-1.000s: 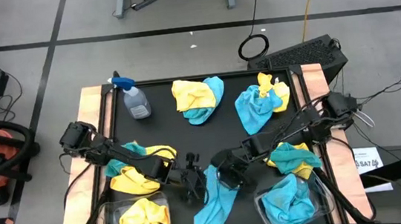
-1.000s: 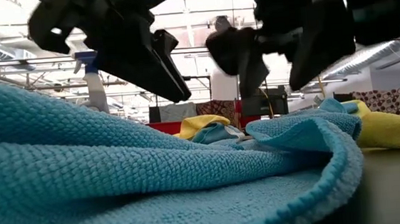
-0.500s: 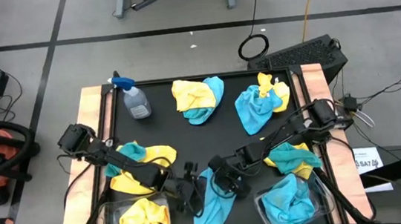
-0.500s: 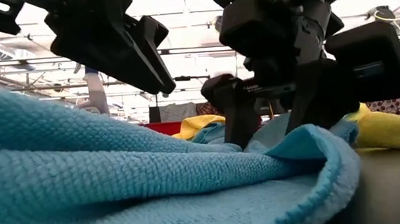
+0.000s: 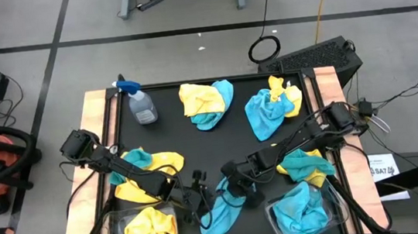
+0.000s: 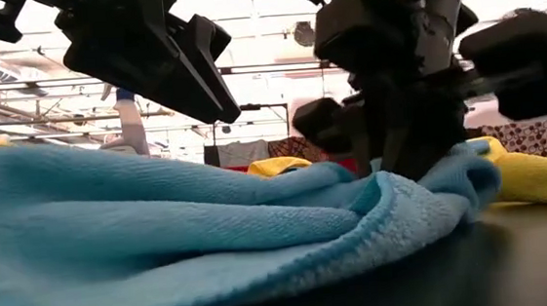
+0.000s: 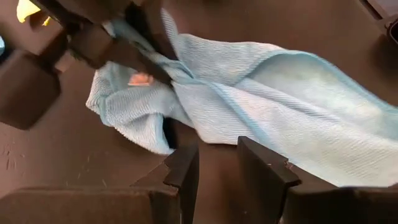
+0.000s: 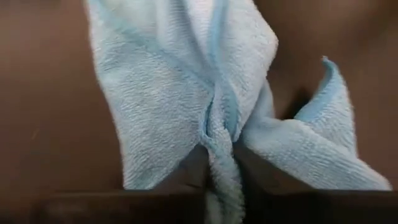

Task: Sort microfiber towel by color & place in baskets
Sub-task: Put the blue towel into the right transparent bin

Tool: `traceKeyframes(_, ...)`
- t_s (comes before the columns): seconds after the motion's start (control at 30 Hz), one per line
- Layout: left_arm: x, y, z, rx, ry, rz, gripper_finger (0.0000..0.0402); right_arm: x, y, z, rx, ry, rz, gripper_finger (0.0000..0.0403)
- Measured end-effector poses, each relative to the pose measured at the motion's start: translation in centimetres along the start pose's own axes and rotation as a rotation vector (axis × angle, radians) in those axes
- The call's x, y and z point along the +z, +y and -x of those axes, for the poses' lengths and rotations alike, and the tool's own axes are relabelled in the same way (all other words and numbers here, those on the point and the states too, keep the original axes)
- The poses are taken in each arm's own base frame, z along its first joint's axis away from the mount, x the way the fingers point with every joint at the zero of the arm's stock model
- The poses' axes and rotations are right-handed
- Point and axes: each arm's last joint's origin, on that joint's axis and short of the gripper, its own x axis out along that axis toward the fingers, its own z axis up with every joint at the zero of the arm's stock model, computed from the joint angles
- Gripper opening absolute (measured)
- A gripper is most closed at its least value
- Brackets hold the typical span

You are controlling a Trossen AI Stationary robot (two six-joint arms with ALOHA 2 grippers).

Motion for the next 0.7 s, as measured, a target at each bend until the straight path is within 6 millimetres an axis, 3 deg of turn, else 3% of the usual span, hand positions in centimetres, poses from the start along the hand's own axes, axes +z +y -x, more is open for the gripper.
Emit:
traceKeyframes(0.27, 0.1, 0.2, 0.0, 0.013, -0.008, -0.039, 0.0118, 0.9, 0.8, 5.0, -0.075, 0.016, 0.005, 0.0008)
traceKeyframes(0.5, 0.5, 1.1, -0.2, 0.046, -0.048, -0.059, 0.0118, 1.6, 3.3, 12.6, -0.072, -0.066, -0.034, 0.0005)
traceKeyframes(0.7, 0.7, 1.8, -0.3, 0.060, -0.066, -0.058, 0.0118, 0.3, 6.8, 19.5, -0.007, -0.118, -0.095, 0.0004)
